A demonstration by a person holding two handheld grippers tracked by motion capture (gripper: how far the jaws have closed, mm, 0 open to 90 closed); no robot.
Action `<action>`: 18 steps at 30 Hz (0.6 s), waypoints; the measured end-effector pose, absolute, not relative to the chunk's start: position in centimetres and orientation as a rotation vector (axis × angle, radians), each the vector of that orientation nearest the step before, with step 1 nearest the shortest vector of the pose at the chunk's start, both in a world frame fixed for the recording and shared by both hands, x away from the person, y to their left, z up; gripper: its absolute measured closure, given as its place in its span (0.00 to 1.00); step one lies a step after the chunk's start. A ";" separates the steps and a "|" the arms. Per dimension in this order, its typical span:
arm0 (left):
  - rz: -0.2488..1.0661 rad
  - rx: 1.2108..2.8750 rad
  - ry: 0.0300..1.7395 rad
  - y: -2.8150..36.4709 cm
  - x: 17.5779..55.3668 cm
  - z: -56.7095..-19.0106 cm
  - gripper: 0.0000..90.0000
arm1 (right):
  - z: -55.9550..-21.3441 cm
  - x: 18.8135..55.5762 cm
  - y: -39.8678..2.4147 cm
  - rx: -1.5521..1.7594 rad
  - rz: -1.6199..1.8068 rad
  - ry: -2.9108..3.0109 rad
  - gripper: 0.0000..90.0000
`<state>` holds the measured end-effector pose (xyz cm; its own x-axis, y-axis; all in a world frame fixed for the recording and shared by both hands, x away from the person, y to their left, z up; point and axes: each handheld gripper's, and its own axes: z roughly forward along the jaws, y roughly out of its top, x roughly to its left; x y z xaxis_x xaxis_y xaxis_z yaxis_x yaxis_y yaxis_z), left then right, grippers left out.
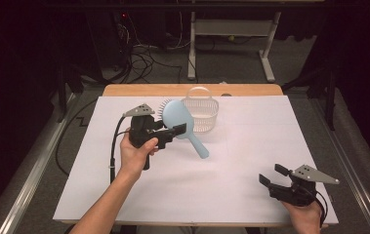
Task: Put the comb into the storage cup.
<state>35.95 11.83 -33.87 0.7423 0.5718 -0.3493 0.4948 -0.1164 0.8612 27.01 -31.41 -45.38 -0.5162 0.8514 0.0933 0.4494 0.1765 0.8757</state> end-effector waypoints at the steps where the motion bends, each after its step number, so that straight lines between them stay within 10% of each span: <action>1: 0.080 1.757 0.842 11.8 36.0 -33.8 0.59 | -45.4 27.0 -31.4 1.224 1.291 2.040 0.29; 18: 0.095 1.763 0.853 10.9 37.5 -33.1 0.59 | -45.4 27.0 -31.9 1.262 1.341 1.997 0.29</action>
